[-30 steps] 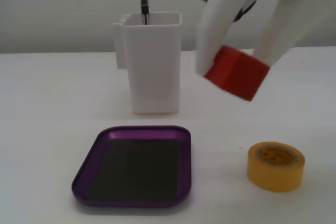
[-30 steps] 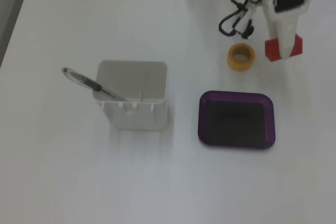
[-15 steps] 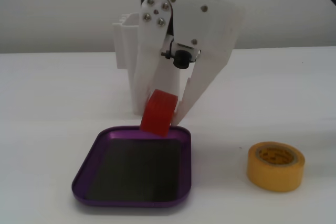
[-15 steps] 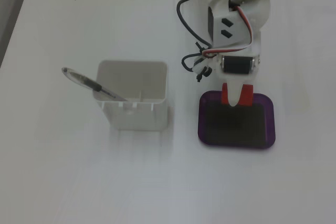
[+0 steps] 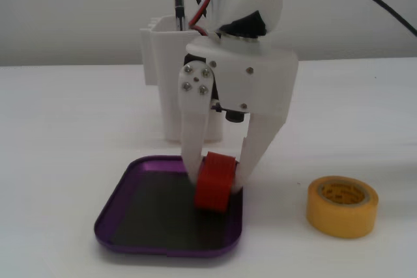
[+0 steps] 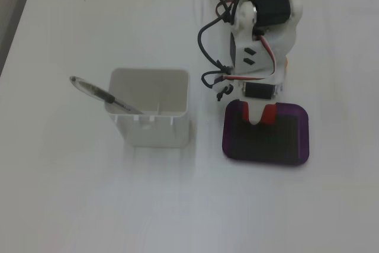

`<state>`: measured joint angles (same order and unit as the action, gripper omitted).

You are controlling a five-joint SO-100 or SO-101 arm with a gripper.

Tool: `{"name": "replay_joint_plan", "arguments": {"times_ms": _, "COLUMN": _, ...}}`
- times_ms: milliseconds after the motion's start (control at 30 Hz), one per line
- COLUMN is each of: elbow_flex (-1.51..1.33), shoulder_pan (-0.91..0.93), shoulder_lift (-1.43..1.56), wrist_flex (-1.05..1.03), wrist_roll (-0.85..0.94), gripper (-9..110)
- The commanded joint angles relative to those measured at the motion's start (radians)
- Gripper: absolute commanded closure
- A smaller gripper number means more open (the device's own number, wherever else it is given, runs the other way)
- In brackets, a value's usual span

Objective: Pick up the red cube and place it in the box.

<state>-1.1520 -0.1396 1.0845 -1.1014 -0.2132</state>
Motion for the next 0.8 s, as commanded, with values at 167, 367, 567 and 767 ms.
{"name": "replay_joint_plan", "arguments": {"times_ms": 167, "elbow_flex": 0.054, "shoulder_pan": 0.003, "shoulder_lift": 0.014, "wrist_flex": -0.002, "wrist_roll": 0.005, "gripper": 102}}
{"name": "replay_joint_plan", "arguments": {"times_ms": 367, "elbow_flex": 0.054, "shoulder_pan": -0.006, "shoulder_lift": 0.02, "wrist_flex": -0.006, "wrist_roll": 0.005, "gripper": 91}}
{"name": "replay_joint_plan", "arguments": {"times_ms": 567, "elbow_flex": 0.132, "shoulder_pan": -0.009, "shoulder_lift": 0.021, "wrist_flex": -0.067, "wrist_roll": -0.006, "gripper": 75}}
{"name": "replay_joint_plan", "arguments": {"times_ms": 767, "elbow_flex": 0.474, "shoulder_pan": -0.012, "shoulder_lift": 0.021, "wrist_flex": -0.351, "wrist_roll": -0.035, "gripper": 74}}
